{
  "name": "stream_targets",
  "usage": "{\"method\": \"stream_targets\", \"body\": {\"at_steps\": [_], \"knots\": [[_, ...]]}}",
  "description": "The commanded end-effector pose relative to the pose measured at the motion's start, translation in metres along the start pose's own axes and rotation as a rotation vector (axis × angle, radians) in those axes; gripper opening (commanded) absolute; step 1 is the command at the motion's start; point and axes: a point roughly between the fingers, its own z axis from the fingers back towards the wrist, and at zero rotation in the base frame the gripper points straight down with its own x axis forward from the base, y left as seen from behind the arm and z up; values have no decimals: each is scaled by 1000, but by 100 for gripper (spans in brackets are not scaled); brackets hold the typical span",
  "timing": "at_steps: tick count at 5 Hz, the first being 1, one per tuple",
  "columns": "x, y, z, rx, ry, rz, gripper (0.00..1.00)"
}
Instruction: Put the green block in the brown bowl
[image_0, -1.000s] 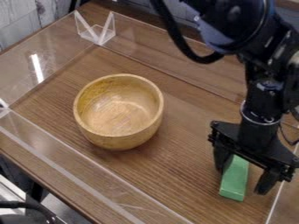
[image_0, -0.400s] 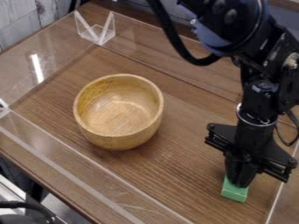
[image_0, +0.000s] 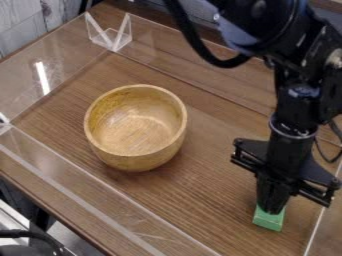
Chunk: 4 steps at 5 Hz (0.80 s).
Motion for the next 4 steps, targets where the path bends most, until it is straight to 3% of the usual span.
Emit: {"method": "stream_targets", "body": {"at_steps": [1,2,3,4], "knots": [[10,-3,27,-40,-72,8,0],[12,-2,33,-50,-80,17,0],[14,-3,33,-56,-91,20,100],[17,-4,33,-61,-101,22,100]]}}
